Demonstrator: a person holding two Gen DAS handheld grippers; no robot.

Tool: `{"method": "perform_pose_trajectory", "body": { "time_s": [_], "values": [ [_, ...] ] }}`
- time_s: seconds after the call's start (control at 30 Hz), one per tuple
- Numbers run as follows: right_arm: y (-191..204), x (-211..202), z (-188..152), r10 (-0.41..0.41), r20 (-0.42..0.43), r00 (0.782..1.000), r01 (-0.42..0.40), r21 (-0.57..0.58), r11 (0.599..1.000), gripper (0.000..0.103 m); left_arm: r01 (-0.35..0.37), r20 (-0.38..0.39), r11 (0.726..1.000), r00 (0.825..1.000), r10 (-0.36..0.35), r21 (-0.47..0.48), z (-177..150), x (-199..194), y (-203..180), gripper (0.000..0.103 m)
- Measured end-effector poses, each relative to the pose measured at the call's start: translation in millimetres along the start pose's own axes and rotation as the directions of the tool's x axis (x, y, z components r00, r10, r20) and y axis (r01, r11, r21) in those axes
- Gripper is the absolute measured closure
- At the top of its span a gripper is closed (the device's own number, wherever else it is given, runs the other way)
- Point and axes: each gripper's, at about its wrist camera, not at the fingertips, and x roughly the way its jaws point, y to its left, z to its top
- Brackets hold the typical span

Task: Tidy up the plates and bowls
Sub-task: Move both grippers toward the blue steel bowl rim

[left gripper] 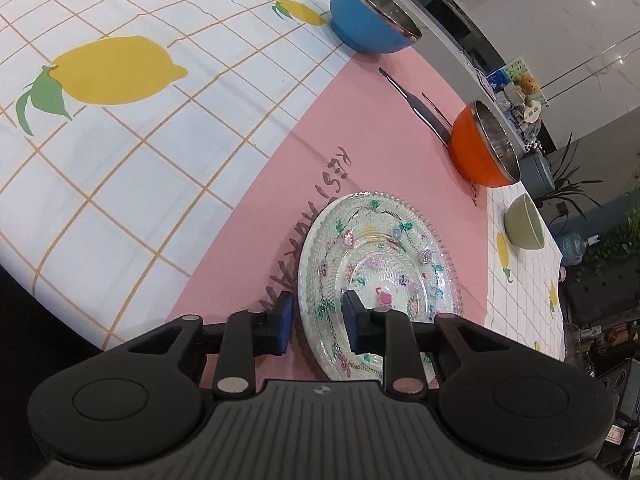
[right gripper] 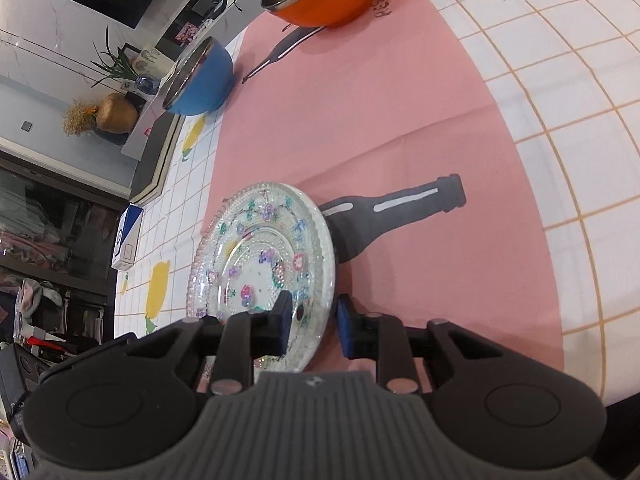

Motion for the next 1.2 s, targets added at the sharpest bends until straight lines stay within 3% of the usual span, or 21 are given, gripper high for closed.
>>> {"method": "perform_pose_trajectory", "body": {
  "time_s": [0.5,0.8,0.93,1.2],
  "values": [
    [23.9,32.8,39.1,-0.018,0.006,1.0,0.018,-0.04,0.999,0.08,-0.035,0.027,0.999,0.999,0.035,-0.005,44.4,16.1,-0.9,0.073],
    [28.8,34.0,44.0,-0.032,0.012,0.999,0.033,-0.083,0.996,0.078,-0.055,0.023,0.998,0.998,0.054,0.005,51.3,16.9,-3.5,0.073],
    [38.5,21.0,52.5,-0.045,0.066,0.997,0.054,-0.145,0.988,0.07,-0.086,0.094,0.994,0.992,0.079,0.072,61.3,6.0,-13.4,0.069],
    [74.1,20.6,100.1,-0.023,0.136,0.99,0.052,-0.217,0.975,0.066,-0.058,0.197,0.988,0.98,0.029,0.144,116.2,-9.6,-40.2,0.06]
  ]
}}
